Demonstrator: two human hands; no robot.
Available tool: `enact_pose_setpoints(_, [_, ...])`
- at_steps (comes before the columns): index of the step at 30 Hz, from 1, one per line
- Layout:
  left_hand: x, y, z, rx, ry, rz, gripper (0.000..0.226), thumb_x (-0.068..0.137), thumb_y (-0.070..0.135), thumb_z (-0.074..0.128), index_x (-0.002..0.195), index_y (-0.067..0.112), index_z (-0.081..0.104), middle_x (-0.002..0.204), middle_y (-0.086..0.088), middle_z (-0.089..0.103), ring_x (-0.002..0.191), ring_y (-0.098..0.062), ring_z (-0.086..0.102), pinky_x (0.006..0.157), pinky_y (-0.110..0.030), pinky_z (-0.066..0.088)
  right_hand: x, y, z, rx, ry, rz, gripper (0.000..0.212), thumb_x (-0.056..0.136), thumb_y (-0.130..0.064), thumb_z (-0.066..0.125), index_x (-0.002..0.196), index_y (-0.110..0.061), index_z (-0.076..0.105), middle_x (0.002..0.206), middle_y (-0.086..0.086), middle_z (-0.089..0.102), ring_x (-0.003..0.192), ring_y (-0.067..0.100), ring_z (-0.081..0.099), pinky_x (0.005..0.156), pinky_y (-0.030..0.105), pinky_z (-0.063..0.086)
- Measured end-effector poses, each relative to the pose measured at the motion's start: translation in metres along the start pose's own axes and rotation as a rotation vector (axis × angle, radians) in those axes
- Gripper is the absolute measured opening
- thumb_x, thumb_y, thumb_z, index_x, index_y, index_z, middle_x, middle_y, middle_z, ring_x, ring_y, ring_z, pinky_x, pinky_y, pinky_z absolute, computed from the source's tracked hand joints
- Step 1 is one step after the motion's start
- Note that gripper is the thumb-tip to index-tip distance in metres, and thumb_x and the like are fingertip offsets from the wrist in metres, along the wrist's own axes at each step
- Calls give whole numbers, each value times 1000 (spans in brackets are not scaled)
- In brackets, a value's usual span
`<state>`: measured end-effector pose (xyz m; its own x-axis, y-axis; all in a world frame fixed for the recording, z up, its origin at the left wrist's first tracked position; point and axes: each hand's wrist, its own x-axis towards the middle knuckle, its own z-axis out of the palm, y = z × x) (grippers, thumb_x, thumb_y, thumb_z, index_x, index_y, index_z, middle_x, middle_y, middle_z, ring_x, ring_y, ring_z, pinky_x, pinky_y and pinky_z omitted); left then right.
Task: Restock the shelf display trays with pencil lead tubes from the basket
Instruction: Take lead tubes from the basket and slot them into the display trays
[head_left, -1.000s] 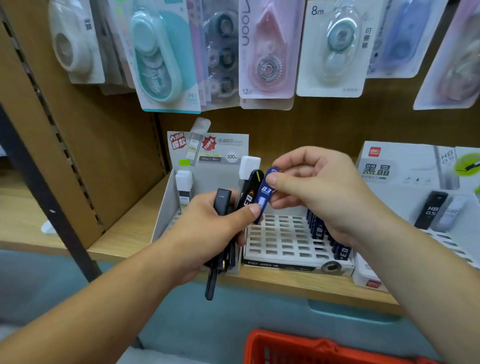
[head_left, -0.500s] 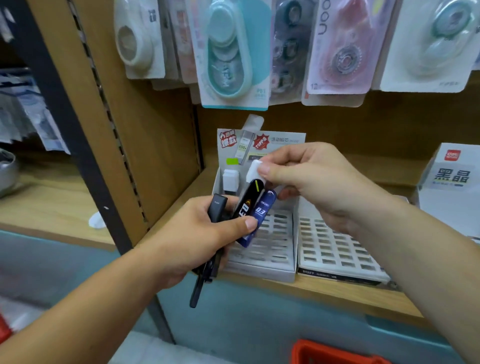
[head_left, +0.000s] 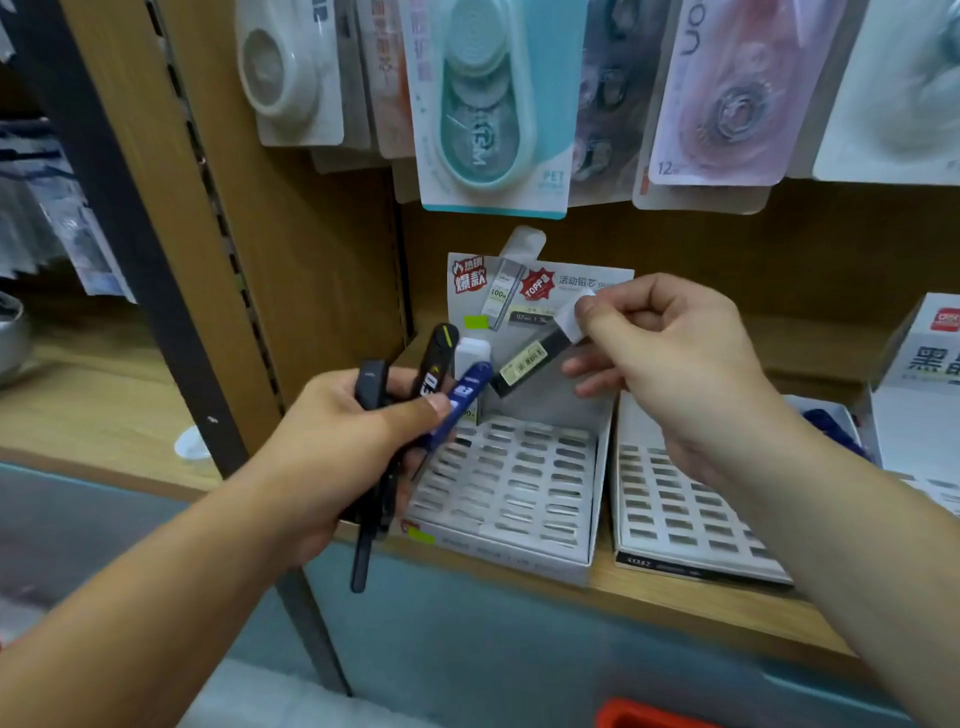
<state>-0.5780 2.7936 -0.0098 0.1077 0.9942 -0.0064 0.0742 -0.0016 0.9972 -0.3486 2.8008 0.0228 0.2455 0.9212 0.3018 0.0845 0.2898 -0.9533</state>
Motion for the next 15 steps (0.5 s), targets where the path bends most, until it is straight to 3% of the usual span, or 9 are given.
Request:
enact_pose_setpoints(6, [10,-5,-10,-22,185,75,8,97,18,72,100,14,78,63,1,68,55,-15,53,50,-30,45,0,4,8,-72,-108,-52,7,97,-11,71,99,-7,65,77,16,73,67,28,76,64,39,65])
enact_pose_setpoints(11, [11,-23,-2,11,192,86,8,99,18,69,98,14,76,60,1,64,47,-12,53,46,-25,44,-3,13,27,-368,-251,-195,24,100,-11,60,116,-28,67,80,6,67,64,22,74,59,37,64])
enact_pose_setpoints(13, [9,-25,0,-34,160,59,8,99,18,69,99,13,75,60,-2,62,44,-13,52,43,-24,43,-1,18,31,-440,-314,-149,22,100,-18,64,119,-28,70,87,3,73,70,18,74,67,37,65])
enact_pose_setpoints(15, [6,-25,1,-93,121,30,8,100,16,67,100,12,75,60,-5,59,42,-13,51,40,-24,41,3,18,29,-482,-395,-62,35,97,-20,71,131,-21,66,95,4,75,78,17,75,78,37,65])
